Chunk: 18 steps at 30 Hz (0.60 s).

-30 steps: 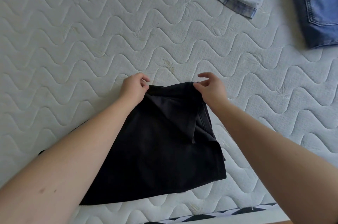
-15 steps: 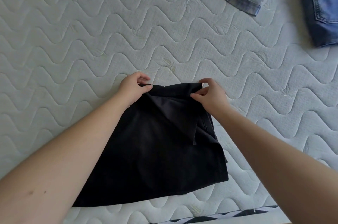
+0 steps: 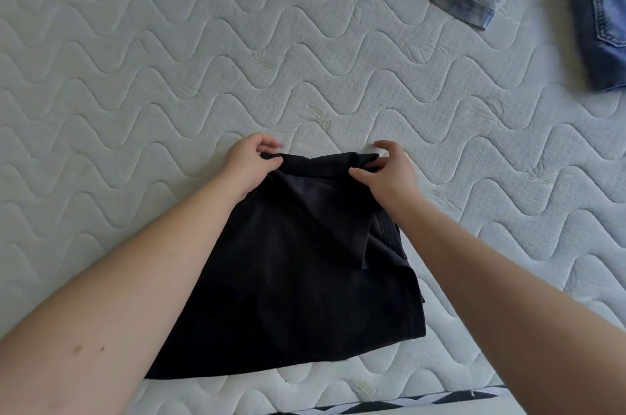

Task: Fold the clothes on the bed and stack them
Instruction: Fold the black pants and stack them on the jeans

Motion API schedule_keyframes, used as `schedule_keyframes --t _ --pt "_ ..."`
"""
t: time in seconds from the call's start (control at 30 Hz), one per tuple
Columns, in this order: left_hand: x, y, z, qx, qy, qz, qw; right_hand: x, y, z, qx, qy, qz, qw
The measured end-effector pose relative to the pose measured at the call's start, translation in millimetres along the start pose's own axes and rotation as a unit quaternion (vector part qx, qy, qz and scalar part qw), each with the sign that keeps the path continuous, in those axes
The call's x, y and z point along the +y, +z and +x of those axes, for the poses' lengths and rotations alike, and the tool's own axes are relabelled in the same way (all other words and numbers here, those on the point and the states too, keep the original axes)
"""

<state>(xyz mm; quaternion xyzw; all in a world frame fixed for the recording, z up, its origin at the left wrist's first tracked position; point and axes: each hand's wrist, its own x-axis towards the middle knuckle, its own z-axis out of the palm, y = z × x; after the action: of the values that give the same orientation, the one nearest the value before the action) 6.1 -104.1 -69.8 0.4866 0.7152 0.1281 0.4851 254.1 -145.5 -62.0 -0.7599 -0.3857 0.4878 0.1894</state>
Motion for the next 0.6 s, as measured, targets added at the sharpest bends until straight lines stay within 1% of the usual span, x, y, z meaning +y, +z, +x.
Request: schedule_keyframes --t 0.07,0.13,0.23,0.4,0.47,0.5,0.53,0.57,0.6 --pt "0.5 -0.9 0.4 -0.005 -0.006 -0.004 1.000 -0.7 0.5 1.8 0.014 -0.001 -0.016 1.000" --pt "1.2 -1.5 1.9 -0.006 -0.010 -0.008 1.000 -0.8 -4.5 4.6 0.020 -0.021 -0.009 1.000" --pt "4.1 -4.2 5.4 0.000 -0.021 -0.022 1.000 -3.8 -16.9 10.5 0.009 -0.044 -0.001 0.999" --pt "9.6 -8.8 11.2 0.013 -0.065 -0.124 0.990 -5.9 -27.8 26.0 0.011 -0.044 0.014 0.999" --pt "10.3 -5.8 11.1 0.041 -0.076 -0.143 0.986 -6.1 -27.4 26.9 0.029 -0.035 0.004 0.999" --pt "10.7 -3.5 9.9 0.068 -0.066 -0.125 0.988 -6.4 -27.4 24.7 0.056 -0.033 -0.006 0.998" --pt "11.2 -1.5 7.4 0.100 -0.038 -0.082 0.991 -7.0 -28.1 20.2 0.089 -0.031 -0.011 0.995" --pt "11.8 -0.7 3.7 0.128 0.008 -0.028 0.991 -7.1 -29.3 13.1 0.116 -0.029 -0.011 0.993" --pt "11.6 -0.7 0.1 0.139 0.067 0.022 0.988 -5.9 -30.3 3.9 0.126 -0.027 -0.010 0.992"
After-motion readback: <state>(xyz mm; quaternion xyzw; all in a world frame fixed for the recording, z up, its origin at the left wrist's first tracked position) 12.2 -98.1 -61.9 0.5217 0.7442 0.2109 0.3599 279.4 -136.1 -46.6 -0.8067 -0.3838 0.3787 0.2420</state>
